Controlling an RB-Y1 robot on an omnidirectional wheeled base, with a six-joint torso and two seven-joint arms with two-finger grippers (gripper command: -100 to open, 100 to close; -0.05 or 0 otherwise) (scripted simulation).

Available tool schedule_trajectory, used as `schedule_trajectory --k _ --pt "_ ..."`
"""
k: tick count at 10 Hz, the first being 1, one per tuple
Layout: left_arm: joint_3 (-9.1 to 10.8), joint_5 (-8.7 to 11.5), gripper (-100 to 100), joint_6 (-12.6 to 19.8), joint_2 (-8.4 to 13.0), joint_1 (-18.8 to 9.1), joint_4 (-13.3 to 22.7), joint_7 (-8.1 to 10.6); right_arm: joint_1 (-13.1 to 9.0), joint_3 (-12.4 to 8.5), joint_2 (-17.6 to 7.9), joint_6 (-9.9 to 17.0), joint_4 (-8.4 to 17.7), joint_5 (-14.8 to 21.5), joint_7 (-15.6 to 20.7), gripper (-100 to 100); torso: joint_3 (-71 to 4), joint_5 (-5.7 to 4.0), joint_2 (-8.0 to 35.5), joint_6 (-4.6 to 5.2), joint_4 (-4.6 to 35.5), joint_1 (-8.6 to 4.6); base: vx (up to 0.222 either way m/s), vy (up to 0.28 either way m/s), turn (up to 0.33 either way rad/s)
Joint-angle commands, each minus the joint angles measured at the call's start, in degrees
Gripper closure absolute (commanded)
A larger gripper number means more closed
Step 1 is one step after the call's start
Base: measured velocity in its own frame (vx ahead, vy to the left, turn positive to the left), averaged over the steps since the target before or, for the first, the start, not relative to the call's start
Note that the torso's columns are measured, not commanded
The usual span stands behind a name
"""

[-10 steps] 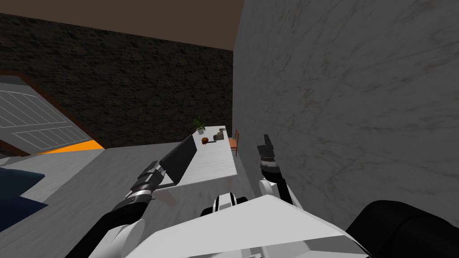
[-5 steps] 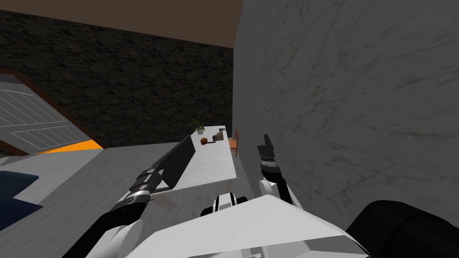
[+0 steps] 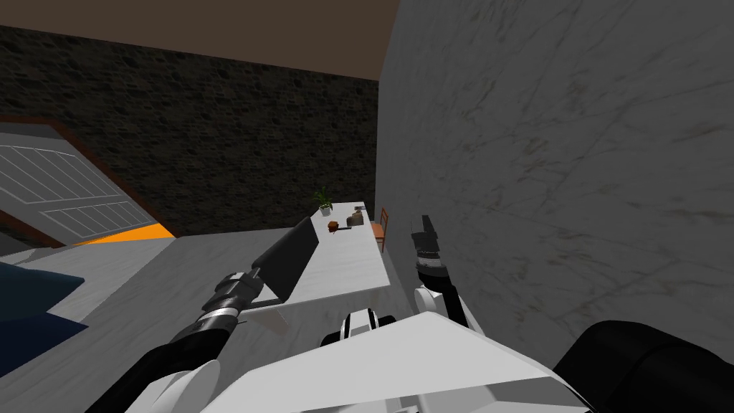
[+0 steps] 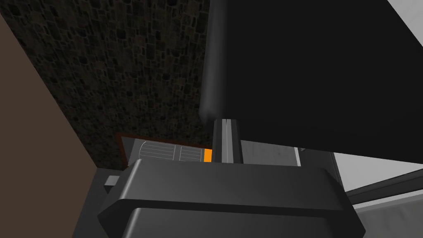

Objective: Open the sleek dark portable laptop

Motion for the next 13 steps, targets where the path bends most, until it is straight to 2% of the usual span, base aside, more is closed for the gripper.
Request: schedule_trajectory --k 1,3,4,5,13 --pt "0.15 2.7 100 3.7 -1.1 1.4 -3.0 2.84 0.0 0.0 0.0 0.0 0.0 0.0 0.0 0 0.0 0.04 0.0 0.02 0.0 0.08 0.041 0.151 0.02" --pt "0.23 4.7 100 6.4 -1.9 2.3 -5.3 4.91 0.0 0.0 0.0 0.0 0.0 0.0 0.0 0 0.0 0.06 0.0 0.04 0.0 0.07 0.021 0.135 0.02" --pt "0.14 4.2 100 5.1 -1.5 2.2 -4.5 4.13 0.0 0.0 0.0 0.0 0.0 0.0 0.0 0 0.1 0.03 0.1 0.02 0.0 0.06 0.006 0.063 0.003" --pt "0.06 4.0 -100 6.0 0.5 2.4 -4.8 4.21 0.0 0.0 0.0 0.0 0.0 0.0 0.0 0 0.1 -0.01 0.1 0.05 0.0 -0.16 -0.036 0.038 -0.096" --pt "-0.16 2.4 -100 9.1 8.8 3.4 -4.7 3.33 0.0 0.0 0.0 0.0 0.0 0.0 0.0 0 0.1 -0.03 0.2 0.01 0.1 -0.05 -0.025 0.041 -0.066"
